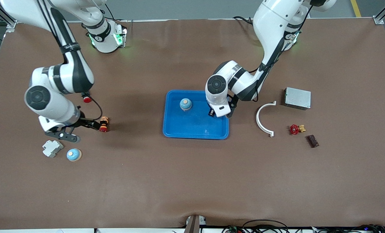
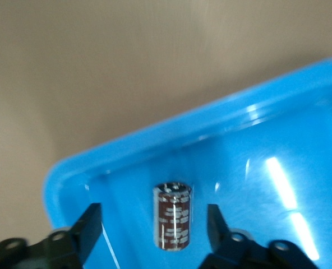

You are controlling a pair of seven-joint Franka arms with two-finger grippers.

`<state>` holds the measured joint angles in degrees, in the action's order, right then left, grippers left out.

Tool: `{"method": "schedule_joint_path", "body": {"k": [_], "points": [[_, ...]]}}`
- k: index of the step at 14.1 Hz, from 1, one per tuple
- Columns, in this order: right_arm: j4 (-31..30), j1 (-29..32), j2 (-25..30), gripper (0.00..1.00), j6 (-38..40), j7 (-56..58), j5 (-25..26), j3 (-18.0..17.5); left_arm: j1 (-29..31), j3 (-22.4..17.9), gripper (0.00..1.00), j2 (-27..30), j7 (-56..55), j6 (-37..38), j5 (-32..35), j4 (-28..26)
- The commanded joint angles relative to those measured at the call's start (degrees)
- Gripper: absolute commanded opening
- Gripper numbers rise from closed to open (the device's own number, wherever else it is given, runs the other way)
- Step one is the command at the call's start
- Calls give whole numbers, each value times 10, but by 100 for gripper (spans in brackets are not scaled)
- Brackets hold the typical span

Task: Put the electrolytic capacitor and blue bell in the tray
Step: 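Move the right gripper to the second bell while the left reaches another capacitor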

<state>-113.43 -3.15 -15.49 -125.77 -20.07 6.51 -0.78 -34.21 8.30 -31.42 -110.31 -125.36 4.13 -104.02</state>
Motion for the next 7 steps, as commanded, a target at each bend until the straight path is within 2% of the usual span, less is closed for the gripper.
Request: {"method": "schedule_joint_path", "body": {"k": [1, 4, 6, 7], "points": [[-13, 45, 6, 100, -25, 58, 1, -12, 36, -4, 100, 88, 1, 85, 29, -10], [0, 68, -27, 100, -61, 88, -14, -13, 91, -4, 100, 137, 105, 107, 30, -10], [21, 74, -53, 100, -71, 115, -34, -12, 127, -5, 100, 147, 194, 113, 38, -14], [30, 82, -64, 100, -71, 128, -41, -12, 142, -4, 100, 147, 226, 120, 63, -16]]}}
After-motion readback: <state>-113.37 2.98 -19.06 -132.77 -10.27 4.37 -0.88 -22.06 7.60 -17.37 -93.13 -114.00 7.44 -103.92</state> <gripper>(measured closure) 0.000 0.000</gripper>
